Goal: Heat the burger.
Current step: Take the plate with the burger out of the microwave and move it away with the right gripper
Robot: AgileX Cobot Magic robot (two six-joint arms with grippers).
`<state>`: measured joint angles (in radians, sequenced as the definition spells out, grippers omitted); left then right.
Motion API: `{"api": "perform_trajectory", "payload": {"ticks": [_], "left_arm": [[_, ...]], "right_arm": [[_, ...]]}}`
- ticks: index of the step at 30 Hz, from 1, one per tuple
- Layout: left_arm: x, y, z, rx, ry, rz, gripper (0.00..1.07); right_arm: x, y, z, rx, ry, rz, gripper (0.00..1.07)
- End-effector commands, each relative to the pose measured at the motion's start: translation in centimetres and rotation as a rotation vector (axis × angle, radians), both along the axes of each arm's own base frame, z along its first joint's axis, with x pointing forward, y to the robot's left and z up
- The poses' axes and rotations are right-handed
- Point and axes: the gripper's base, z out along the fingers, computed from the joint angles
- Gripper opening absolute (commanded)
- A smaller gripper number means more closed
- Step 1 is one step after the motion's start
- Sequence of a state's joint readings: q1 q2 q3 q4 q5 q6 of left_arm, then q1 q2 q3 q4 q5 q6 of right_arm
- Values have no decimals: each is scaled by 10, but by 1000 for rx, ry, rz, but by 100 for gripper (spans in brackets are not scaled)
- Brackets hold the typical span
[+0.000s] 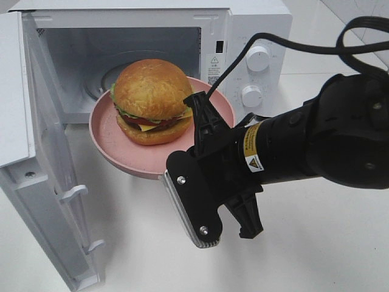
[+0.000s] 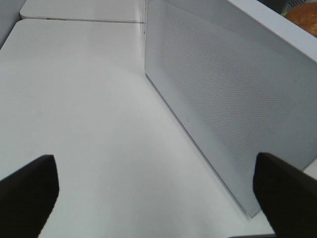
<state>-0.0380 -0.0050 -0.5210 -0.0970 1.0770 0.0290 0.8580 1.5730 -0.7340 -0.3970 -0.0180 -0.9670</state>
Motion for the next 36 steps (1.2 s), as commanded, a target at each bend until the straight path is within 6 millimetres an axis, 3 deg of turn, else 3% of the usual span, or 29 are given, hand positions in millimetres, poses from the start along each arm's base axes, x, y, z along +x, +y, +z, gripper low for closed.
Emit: {"api": "perform_trajectory", "payload": {"ticks": [1, 18, 36], "left_arm": [[-1, 0, -1, -5, -8, 7, 100], [-1, 0, -1, -5, -8, 7, 100], [-1, 0, -1, -5, -8, 7, 100]], "right_arm": [[-6, 0, 15, 74, -33, 11, 0], [-44, -51, 31, 50, -44, -29, 1], [-62, -91, 58, 12, 6, -213, 1]]}}
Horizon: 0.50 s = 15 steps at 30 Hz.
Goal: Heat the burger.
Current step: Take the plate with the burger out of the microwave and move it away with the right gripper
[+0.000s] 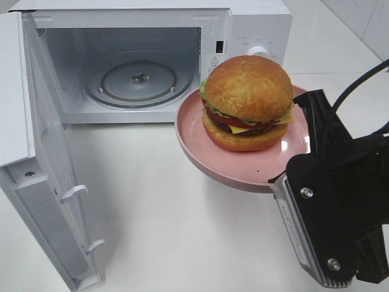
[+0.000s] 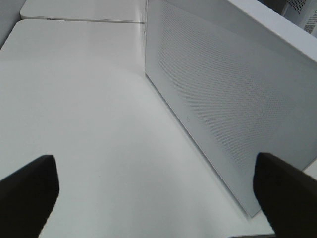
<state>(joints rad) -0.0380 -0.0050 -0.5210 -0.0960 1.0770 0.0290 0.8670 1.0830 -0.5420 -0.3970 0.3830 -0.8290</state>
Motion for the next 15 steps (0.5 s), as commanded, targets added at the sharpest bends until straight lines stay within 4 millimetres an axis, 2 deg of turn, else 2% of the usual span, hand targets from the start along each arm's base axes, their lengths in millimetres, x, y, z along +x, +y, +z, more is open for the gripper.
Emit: {"api": "perform_trajectory", "payload": {"ticks": [1, 7, 15], "left_arm": [[-1, 0, -1, -6, -8, 6, 100], [-1, 0, -1, -6, -8, 6, 100], [-1, 0, -1, -6, -8, 6, 100]], "right_arm": [[-4, -8, 15, 45, -54, -17, 1], [-9, -19, 22, 54, -48, -86, 1], [-10, -27, 20, 46, 4, -194, 2]]}}
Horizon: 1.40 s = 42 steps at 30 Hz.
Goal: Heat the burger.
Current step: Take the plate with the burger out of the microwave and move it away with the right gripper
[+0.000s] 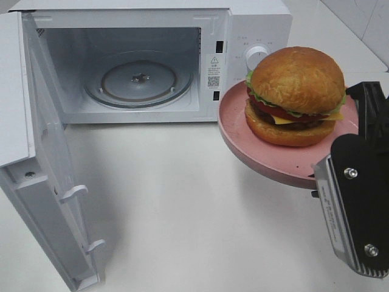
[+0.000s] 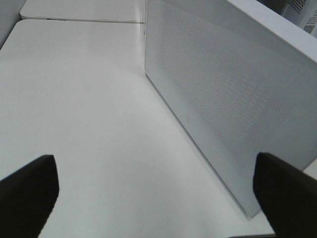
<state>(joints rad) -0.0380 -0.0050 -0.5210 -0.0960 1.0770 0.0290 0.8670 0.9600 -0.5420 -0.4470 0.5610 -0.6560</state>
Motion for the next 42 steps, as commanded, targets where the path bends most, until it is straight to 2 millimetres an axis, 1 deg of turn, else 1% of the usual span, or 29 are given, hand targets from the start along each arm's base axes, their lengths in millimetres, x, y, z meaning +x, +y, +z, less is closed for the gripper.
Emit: {"api": "perform_trajectory", "payload": {"ticks": [1, 5, 6, 8, 10, 13, 15, 21, 23, 24, 26, 27, 28, 29, 31, 33, 34, 35, 37, 39, 40, 41, 42], "left_arm": [[-1, 0, -1, -6, -8, 6, 100], [-1, 0, -1, -6, -8, 6, 100], [-1, 0, -1, -6, -8, 6, 100], [-1, 0, -1, -6, -8, 6, 100], [-1, 0, -1, -6, -8, 6, 100], [-1, 0, -1, -6, -8, 6, 100], [-1, 0, -1, -6, -8, 6, 100], [-1, 0, -1, -6, -8, 6, 100], [-1, 0, -1, -6, -8, 6, 100], [-1, 0, -1, -6, -8, 6, 100], [-1, 0, -1, -6, -8, 6, 100], [-1, 0, -1, -6, -8, 6, 100], [-1, 0, -1, -6, -8, 6, 100], [-1, 0, -1, -6, -8, 6, 100], [-1, 0, -1, -6, -8, 6, 100], [-1, 0, -1, -6, -8, 6, 100], [-1, 0, -1, -6, -8, 6, 100], [-1, 0, -1, -6, -8, 6, 100], [-1, 0, -1, -6, -8, 6, 100], [-1, 0, -1, -6, -8, 6, 100], [-1, 0, -1, -6, -8, 6, 100], [-1, 0, -1, -6, -8, 6, 100], [-1, 0, -1, -6, -8, 6, 100]], "right_arm": [[2, -4, 5, 24, -30, -59, 2], [4, -7, 5, 36, -27, -128, 2], [5, -9, 5, 45, -22, -177, 2], [5, -10, 5, 45, -21, -196, 2], [6, -15, 5, 46, -15, -273, 2], [6, -16, 5, 45, -14, -287, 2], [7, -20, 5, 49, -10, -358, 2], [7, -23, 4, 65, 9, -427, 2], [7, -27, 3, 93, 29, -522, 2], [7, -27, 3, 93, 29, -522, 2], [9, -30, 1, 84, 23, -613, 2], [9, -30, 1, 84, 23, -613, 2], [11, -31, -2, 64, 21, -663, 2], [11, -31, -2, 64, 21, -663, 2], [16, -29, -10, 24, 30, -710, 2], [17, -27, -13, 21, 36, -722, 2], [21, -23, -20, 8, 54, -750, 2], [21, -23, -20, 8, 54, -750, 2], [26, -18, -30, -4, 72, -808, 2], [27, -17, -33, -2, 73, -830, 2], [31, -14, -41, 5, 81, -894, 2], [31, -14, -41, 5, 81, -894, 2], [34, -11, -49, 15, 85, -955, 2]]}}
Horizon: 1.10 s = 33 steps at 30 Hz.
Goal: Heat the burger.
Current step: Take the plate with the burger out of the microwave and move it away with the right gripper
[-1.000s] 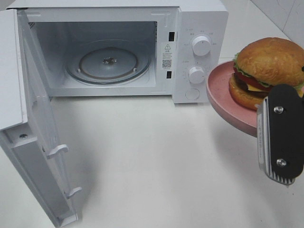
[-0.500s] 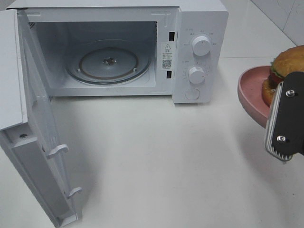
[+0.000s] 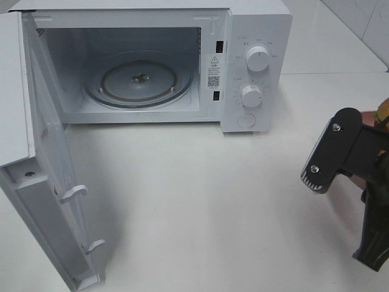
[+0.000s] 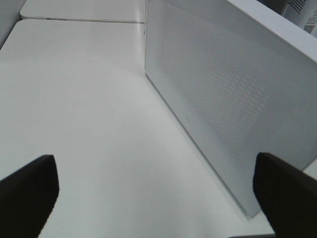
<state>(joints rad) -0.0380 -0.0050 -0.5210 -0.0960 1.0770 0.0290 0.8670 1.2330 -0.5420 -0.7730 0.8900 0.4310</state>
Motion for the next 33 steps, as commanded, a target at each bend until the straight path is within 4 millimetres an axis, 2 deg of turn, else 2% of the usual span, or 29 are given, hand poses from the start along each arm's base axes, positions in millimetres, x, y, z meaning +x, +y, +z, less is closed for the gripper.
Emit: {"api": "perform_trajectory", "payload": {"ticks": [1, 3, 10, 16, 25, 33], "left_arm": [[-1, 0, -1, -6, -8, 6, 100], [-1, 0, -1, -6, -8, 6, 100], [-1, 0, -1, -6, -8, 6, 100], [-1, 0, -1, -6, -8, 6, 100], [-1, 0, -1, -6, -8, 6, 100], [-1, 0, -1, -6, -8, 6, 100]], "right_arm": [[8, 2, -4, -23, -51, -58, 2], [11, 4, -15, -23, -39, -131, 2], [17, 9, -35, -35, -28, -226, 3], [20, 11, -41, -22, -56, -284, 4], [23, 11, -41, -15, -89, -288, 5], [39, -14, -42, 11, -89, -430, 5]]}}
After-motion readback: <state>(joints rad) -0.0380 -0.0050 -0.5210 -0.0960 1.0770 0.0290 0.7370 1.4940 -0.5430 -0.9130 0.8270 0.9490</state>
